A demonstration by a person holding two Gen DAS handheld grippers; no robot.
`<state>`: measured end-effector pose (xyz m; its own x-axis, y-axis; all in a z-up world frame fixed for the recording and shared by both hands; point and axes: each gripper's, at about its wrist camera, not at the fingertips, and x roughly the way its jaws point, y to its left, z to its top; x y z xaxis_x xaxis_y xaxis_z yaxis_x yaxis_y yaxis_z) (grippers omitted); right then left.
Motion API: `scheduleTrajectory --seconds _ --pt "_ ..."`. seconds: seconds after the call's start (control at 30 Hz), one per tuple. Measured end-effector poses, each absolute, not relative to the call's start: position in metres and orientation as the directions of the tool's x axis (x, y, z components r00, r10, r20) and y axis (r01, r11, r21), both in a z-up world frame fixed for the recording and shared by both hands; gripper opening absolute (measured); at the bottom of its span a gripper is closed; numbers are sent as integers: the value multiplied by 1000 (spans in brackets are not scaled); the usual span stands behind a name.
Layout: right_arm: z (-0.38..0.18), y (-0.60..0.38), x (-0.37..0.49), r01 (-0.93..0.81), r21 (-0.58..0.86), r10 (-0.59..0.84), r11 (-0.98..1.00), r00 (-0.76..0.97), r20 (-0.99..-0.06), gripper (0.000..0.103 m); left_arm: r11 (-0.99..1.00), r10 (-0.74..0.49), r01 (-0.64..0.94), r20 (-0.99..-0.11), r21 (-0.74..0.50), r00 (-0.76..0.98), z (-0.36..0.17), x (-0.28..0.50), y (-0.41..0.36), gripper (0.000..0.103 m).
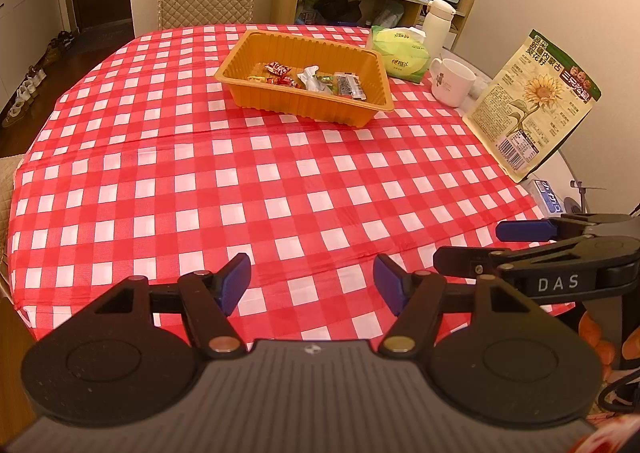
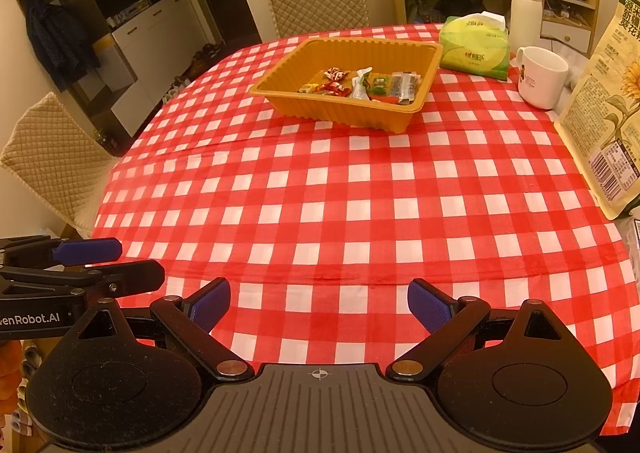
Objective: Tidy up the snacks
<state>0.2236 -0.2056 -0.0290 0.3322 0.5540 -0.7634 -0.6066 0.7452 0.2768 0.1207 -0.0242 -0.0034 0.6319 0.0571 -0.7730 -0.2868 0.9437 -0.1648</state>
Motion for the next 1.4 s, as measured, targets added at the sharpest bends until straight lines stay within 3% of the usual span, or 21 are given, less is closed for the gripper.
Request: scheduleTrajectory --seconds 1.4 --pt "-31 -198 227 -612 280 559 739 325 -763 95 944 58 -287 -772 -165 633 -3 125 -22 65"
